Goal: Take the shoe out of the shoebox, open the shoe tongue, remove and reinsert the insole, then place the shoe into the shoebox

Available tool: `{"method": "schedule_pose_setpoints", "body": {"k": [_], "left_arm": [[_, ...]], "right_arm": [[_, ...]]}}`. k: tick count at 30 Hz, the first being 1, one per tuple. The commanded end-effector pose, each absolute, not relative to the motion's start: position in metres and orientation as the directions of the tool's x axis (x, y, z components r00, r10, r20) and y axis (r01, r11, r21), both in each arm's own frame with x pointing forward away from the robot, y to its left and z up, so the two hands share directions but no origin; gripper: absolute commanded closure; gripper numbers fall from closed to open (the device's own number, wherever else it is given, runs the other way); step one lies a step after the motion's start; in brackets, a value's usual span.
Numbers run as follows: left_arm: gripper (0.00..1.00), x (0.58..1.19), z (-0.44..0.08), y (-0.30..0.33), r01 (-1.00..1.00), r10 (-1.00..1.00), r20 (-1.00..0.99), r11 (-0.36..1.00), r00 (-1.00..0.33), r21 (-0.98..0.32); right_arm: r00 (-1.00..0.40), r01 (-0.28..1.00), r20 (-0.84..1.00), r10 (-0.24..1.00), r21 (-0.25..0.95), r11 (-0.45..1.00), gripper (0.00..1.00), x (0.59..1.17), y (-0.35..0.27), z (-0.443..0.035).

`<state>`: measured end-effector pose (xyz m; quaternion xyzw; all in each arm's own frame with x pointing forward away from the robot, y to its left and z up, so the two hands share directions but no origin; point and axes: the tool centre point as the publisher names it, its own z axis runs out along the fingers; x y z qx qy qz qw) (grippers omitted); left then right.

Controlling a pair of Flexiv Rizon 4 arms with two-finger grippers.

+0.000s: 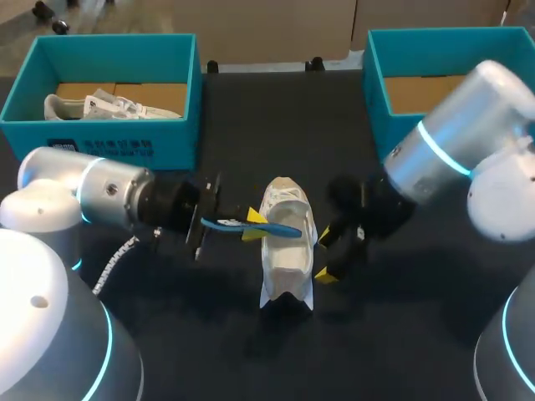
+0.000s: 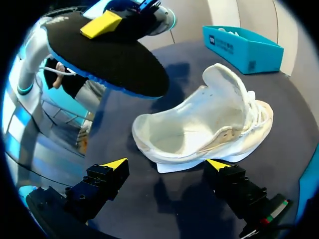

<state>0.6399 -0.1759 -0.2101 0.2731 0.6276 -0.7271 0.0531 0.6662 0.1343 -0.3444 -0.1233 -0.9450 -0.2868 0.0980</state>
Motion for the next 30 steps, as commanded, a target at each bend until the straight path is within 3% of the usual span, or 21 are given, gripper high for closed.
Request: {"method": "schedule_pose_setpoints", "body": {"k": [1,30], "left_arm": [[1.0,0.6449,-0.2132,-0.1772,0.416,0.272,-0.463,-0.216,-0.844,-0.884],[1.0,0.639,-0.2157,-0.1743,0.373,0.269,-0.434,-0.248,-0.86,-0.894]], "right_arm": [[-0.947,0.318,0.214,0.241,0.497,0.808,0.0,0.6613,0.1358,-0.3475],[-0.965,0.257,0.075,0.252,0.467,0.846,0.0,0.6697,0.1263,-0.3472]]}}
